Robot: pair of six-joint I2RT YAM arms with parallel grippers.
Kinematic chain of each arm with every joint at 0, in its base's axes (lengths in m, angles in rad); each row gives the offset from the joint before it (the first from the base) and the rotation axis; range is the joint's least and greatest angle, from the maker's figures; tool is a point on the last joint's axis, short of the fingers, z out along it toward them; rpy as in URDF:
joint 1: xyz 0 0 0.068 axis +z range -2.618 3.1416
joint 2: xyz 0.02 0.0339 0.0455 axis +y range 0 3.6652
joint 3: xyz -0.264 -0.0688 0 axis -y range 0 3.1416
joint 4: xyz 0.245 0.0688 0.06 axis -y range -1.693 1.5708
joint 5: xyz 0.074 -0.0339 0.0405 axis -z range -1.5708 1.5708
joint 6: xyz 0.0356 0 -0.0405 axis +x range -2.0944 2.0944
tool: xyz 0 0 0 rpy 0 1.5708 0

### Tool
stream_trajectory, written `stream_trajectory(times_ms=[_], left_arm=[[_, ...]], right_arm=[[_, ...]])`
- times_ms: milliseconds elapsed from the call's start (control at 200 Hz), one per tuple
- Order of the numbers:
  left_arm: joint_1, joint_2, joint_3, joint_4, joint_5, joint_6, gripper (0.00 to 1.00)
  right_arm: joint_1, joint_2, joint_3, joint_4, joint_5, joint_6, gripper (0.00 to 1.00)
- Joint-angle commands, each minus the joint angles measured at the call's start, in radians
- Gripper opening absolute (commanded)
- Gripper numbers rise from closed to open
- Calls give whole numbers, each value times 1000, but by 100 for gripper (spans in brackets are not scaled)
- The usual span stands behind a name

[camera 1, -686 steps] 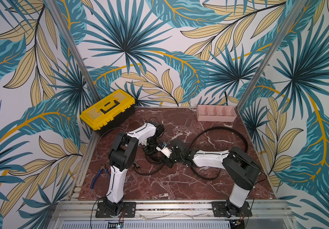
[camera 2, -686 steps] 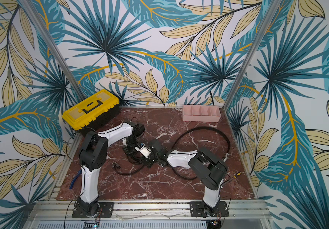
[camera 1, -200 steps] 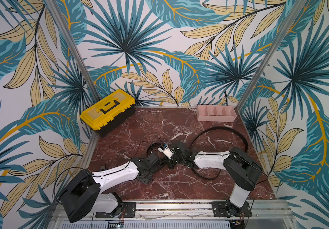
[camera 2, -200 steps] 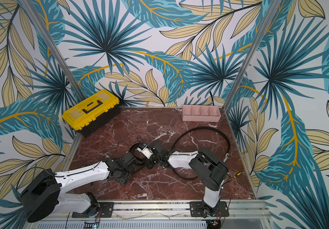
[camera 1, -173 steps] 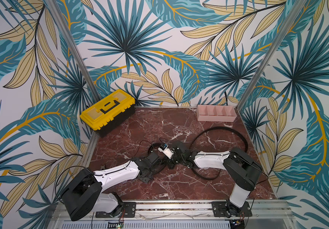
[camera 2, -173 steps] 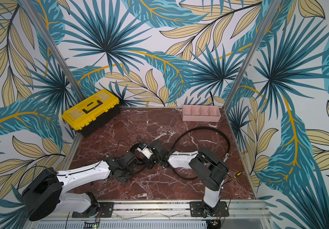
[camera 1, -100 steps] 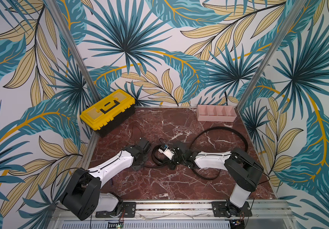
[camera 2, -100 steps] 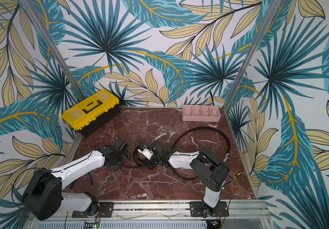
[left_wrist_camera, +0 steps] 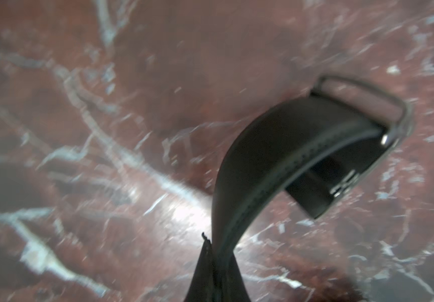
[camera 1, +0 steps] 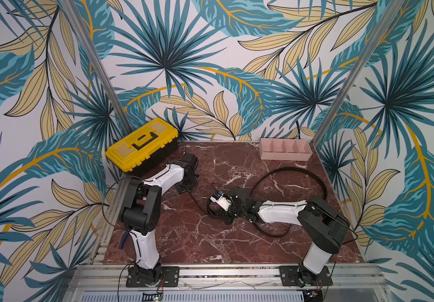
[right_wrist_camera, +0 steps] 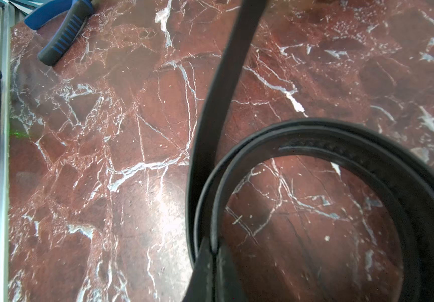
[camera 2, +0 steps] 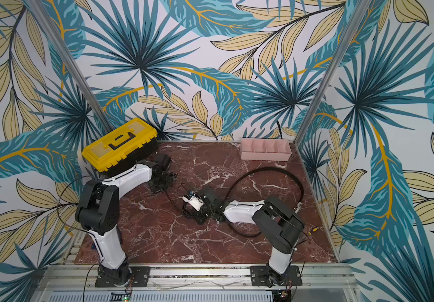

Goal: Place the belts into the storage roll
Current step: Roll the belt at the center of the board.

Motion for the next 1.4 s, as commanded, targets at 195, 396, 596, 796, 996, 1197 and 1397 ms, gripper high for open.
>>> stream_trajectory(times_ms=[195,396,596,796,996,1197,1397], left_arm=[[-34,95,92,104,72,162,0],[-33,161,187,108,148,275,0],[-28,183,268,90,196,419,0],[-52,239,352,48,233,543,0],[-89,306,422,45,279,591,0],[-164,365,572,-33,322,721,0],[-187,375,590,-124,359,848,0]], right_arm=[[34,-15,-12,-146,-34,-39,0],[76,-23,40,-260,-31,-95,0],[100,-35,82,-348,-30,-133,0],[124,-21,117,-445,-28,-185,0],[151,3,127,-468,-14,-232,1],[173,16,145,-464,-6,-272,1],[182,90,217,-446,-2,-319,1]])
